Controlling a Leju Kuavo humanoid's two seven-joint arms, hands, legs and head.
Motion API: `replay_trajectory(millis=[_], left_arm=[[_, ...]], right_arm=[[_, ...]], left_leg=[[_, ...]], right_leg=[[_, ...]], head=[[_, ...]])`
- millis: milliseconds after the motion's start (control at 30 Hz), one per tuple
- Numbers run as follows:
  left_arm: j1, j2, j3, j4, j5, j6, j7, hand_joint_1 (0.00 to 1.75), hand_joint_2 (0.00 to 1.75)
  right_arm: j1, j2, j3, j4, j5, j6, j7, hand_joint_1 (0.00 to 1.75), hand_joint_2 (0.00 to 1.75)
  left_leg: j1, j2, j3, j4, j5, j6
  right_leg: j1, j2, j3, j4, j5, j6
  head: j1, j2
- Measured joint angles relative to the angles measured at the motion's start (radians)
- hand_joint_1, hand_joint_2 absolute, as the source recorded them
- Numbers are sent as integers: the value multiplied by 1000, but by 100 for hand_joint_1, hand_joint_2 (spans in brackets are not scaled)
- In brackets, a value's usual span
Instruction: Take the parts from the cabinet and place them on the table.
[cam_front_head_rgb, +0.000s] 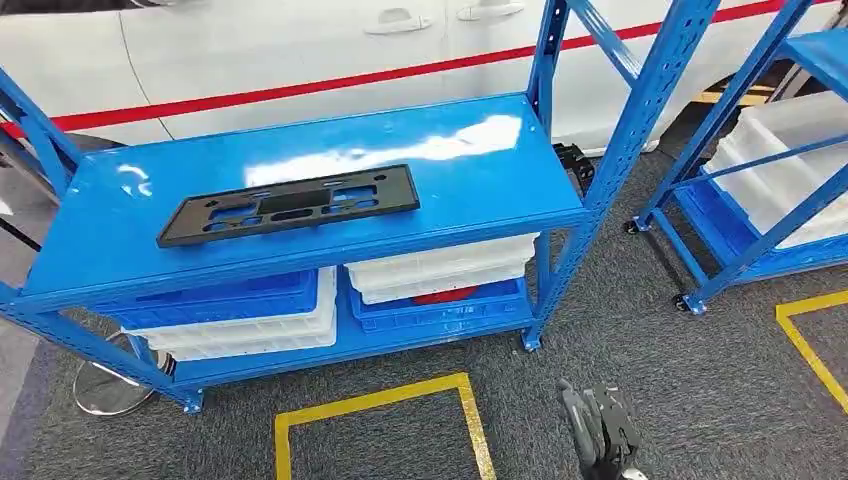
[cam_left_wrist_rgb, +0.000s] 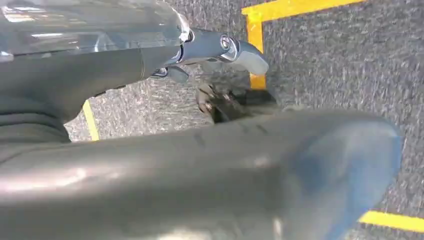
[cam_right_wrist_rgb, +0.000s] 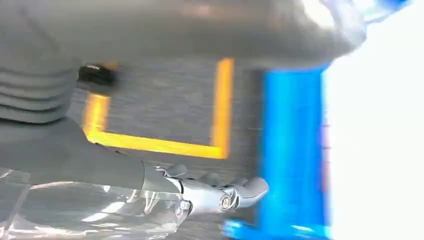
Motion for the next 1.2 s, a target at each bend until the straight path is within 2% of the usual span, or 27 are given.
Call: replay_trajectory(millis=[33, 67, 100, 167, 200, 233, 267, 300, 333, 367, 400, 433, 500, 533, 567, 667, 700, 733, 767, 833, 867, 900, 933, 1000, 1033, 1200], left_arm=[[-1, 6, -8, 5, 11, 3, -4, 0, 0], [-4, 7, -16, 8, 23, 5, -8, 0, 0], [-8, 8, -26, 8, 36, 6, -10, 0, 0], [-12, 8, -41, 11, 61, 8, -15, 0, 0], [-13, 8, -50, 13, 74, 8, -18, 0, 0], [-13, 8, -60, 14, 86, 9, -23, 0, 0], [-16, 8, -67, 15, 97, 9, -26, 0, 0], [-20, 8, -77, 18, 112, 10, -29, 0, 0], [-21, 8, -85, 21, 124, 11, -31, 0, 0], [-22, 8, -93, 24, 135, 11, -33, 0, 0], [-22, 8, -102, 25, 147, 11, -36, 0, 0], [-23, 8, -111, 27, 159, 11, -40, 0, 0], [-27, 8, -128, 29, 182, 12, -46, 0, 0], [-28, 8, -135, 30, 193, 12, -48, 0, 0], [-32, 8, -142, 30, 206, 13, -51, 0, 0], [-36, 8, -167, 39, 242, 14, -60, 0, 0], [-38, 10, -175, 41, 255, 15, -63, 0, 0], [-39, 11, -182, 44, 266, 16, -66, 0, 0], [-41, 12, -187, 46, 277, 16, -69, 0, 0], [-48, 13, -202, 53, 306, 17, -78, 0, 0], [-49, 13, -208, 55, 318, 17, -81, 0, 0], [-48, 13, -216, 58, 333, 17, -84, 0, 0], [-49, 13, -224, 62, 346, 17, -87, 0, 0], [-54, 15, -238, 69, 371, 17, -96, 0, 0], [-59, 15, -245, 71, 384, 17, -100, 0, 0], [-60, 15, -247, 71, 386, 17, -101, 0, 0]], right_arm=[[-3, 5, 10, -28, -11, 11, -8, 0, 0], [-11, 8, 20, -58, -24, 23, -18, 0, 0], [-12, 10, 32, -91, -35, 36, -25, 0, 0], [-13, 13, 56, -152, -56, 62, -43, 0, 0], [-14, 13, 67, -187, -68, 72, -52, 0, 0], [-17, 14, 79, -221, -80, 87, -63, 0, 0], [-20, 14, 89, -249, -90, 98, -71, 0, 0], [-23, 15, 102, -286, -103, 112, -80, 0, 0], [-22, 15, 113, -314, -114, 122, -89, 0, 0], [-22, 16, 123, -341, -123, 134, -96, 0, 0], [-23, 16, 135, -371, -134, 146, -106, 0, 0], [-24, 16, 147, -402, -145, 157, -114, 0, 0], [-33, 16, 169, -462, -166, 177, -131, 0, 0], [-38, 16, 179, -491, -175, 186, -140, 0, 0], [-42, 16, 191, -518, -185, 193, -148, 0, 0], [-45, 15, 235, -612, -215, 217, -175, 0, 0], [-48, 14, 249, -644, -226, 224, -185, 0, 0], [-54, 13, 266, -673, -235, 231, -194, 0, 0], [-59, 13, 282, -698, -244, 237, -202, 0, 0], [-64, 8, 320, -751, -262, 244, -221, 0, 0], [-66, 4, 336, -771, -269, 244, -229, 0, 0], [-68, -2, 355, -793, -276, 243, -239, 0, 0], [-72, -8, 374, -813, -278, 242, -248, 0, 0], [-86, -24, 421, -854, -282, 234, -266, 0, 0], [-94, -34, 448, -875, -282, 226, -275, 0, 0], [-95, -35, 452, -878, -282, 224, -276, 0, 0]], left_leg=[[-9, -5, 17, -44, 4, 22], [-8, -4, 22, -69, 3, 19], [-12, -4, 19, -69, 5, 13], [-15, -4, 19, -80, 11, 14], [-2, -2, 33, -101, 24, 11], [-3, -1, 37, -111, 30, 14], [-2, 0, 37, -114, 34, 18], [-2, 1, 34, -114, 34, 19], [-2, 1, 34, -113, 34, 19], [-2, 1, 34, -113, 34, 19], [-2, 1, 34, -112, 33, 18], [-1, 1, 34, -110, 32, 17], [1, 1, 36, -102, 25, 11], [1, 1, 35, -100, 22, 6], [-7, 0, 30, -92, 19, 1], [-2, 3, 29, -99, 22, -13], [-6, 3, 30, -95, 15, -20], [-1, 1, 23, -77, 0, -25], [0, 1, 2, -30, -31, -30], [7, 1, -76, 135, -107, -38], [9, 1, -103, 190, -122, -41], [13, 1, -113, 208, -113, -45], [17, 1, -101, 176, -81, -47], [24, 9, -31, 23, 8, -52], [26, 33, 8, -65, 37, -55], [26, 38, 8, -70, 34, -56]], right_leg=[[-2, 1, -2, -1, 0, 0], [6, 3, -5, 2, 0, 1], [0, 1, -9, -1, 4, 8], [-4, 1, -7, -8, 9, 17], [2, 0, -5, -7, 6, 23], [-3, -3, -12, 11, -11, 28], [-4, -3, -35, 58, -43, 34], [-7, -3, -72, 135, -83, 39], [-9, -3, -103, 202, -108, 43], [-11, -4, -125, 246, -116, 46], [-14, -4, -129, 250, -102, 49], [-16, -7, -110, 207, -64, 50], [-16, -12, -35, 48, 25, 46], [-14, -16, -12, -3, 25, 38], [-6, -17, -5, -23, 20, 34], [-3, -12, -11, -22, 21, 19], [-13, -12, -7, -32, 26, 11], [-14, -12, -2, -38, 29, 7], [-15, -13, -2, -38, 29, 1], [-14, -13, -3, -38, 29, -1], [-14, -13, -3, -38, 29, -1], [-15, -14, -3, -38, 29, 0], [-16, -20, -2, -37, 28, 0], [-22, -23, 1, -33, 25, 6], [-22, -28, 3, -30, 21, 13], [-21, -29, 3, -30, 21, 14]], head=[[2, 0], [2, 0], [0, 0], [0, 0], [0, 0], [2, 0], [2, 0], [2, 0], [2, 0], [2, 0], [2, 0], [2, 0], [2, 0], [3, 0], [3, 0], [2, 0], [2, 0], [1, 0], [0, 0], [1, 0], [0, 0], [0, 0], [0, 0], [0, 0], [0, 0], [0, 0]])
